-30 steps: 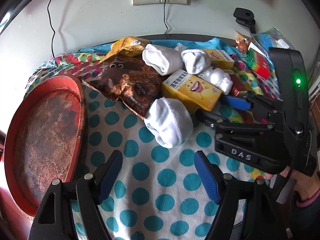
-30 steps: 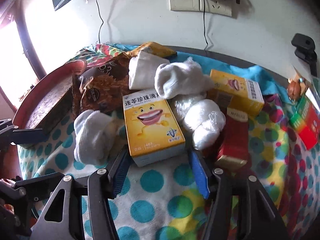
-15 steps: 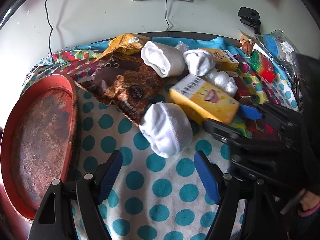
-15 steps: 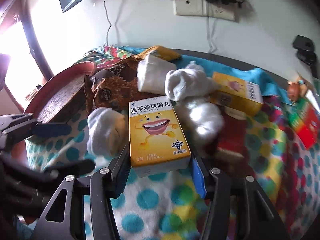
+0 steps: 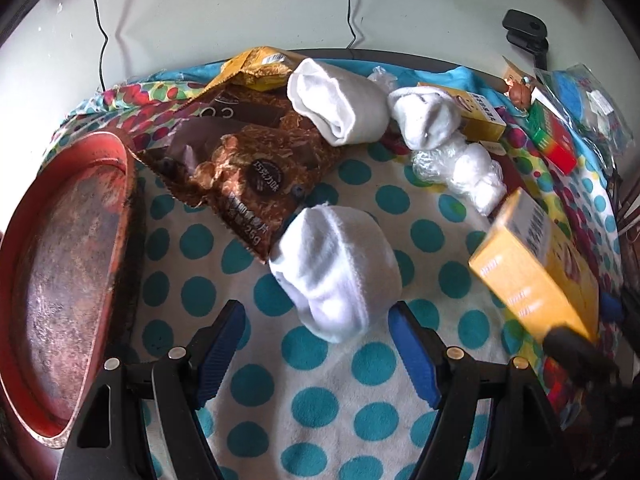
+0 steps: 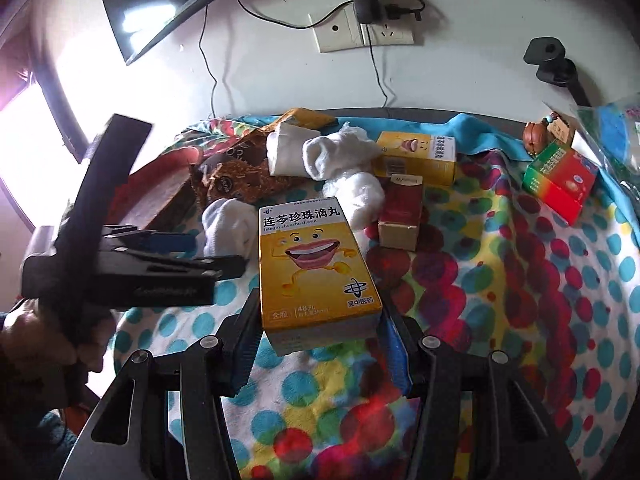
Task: Organize objects
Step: 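Grasp the rolled white sock with the left gripper while the right grasps the yellow medicine box, then carry both items to the red tray and release the sock from the left gripper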
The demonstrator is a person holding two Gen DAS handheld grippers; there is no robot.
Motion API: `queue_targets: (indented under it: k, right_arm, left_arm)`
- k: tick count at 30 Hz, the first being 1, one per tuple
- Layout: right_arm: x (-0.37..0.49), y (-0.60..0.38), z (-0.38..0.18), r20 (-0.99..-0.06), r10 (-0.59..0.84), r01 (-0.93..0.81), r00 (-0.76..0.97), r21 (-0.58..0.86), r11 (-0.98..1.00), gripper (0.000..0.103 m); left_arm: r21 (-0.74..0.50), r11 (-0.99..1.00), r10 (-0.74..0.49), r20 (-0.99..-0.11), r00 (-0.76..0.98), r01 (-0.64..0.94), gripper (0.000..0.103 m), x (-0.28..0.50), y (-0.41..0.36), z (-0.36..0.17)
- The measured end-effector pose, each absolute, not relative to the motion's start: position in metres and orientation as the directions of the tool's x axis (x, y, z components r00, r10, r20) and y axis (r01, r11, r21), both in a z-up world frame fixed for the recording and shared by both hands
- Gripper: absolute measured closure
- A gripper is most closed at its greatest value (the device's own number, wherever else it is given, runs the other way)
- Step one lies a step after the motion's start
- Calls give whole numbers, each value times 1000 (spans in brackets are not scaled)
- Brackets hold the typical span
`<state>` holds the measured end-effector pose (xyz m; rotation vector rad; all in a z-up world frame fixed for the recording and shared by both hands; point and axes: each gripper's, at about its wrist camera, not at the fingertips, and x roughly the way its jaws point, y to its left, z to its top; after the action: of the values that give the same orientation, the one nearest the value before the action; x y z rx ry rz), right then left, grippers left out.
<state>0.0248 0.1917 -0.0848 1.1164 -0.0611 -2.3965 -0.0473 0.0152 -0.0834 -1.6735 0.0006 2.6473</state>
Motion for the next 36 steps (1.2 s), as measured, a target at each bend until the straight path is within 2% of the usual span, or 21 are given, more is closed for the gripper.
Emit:
queue_targets:
  k: [8,9,11,16,28,36]
  right_arm:
    - [30,189,-89,-694,-482,412,-534,285,-866,51]
    - [30,189,-89,-694,-484,411,-532,288,-865,51]
    - [31,190,-90,-696,-487,408,-528,295,-864,51]
    - [33,192,-90,-698,-477,393,-534,295,-871,51]
    - [43,189,-81,-700,-449,382,-555,265,-885,51]
    - [51,178,-71,-701,-440,401,-561,236,-885,51]
  left_arm:
    - [-3,-1000,7,-900,-437,-8,28,-54,22,-86]
    - [-5,-1000,8,-898,-440,-8,31,-54,22,-86]
    - [-35,-999,44,-897,-440,-28,57,-53,23,-87]
    - [-26,-998,48,-892,-449,-56,65,-48,28,-84]
    - [-37,-994,83,-859,-505,-99,67,-18,19,-54]
    - [-33,-999,45,-811,-584,-32,67,-2,-29,-16]
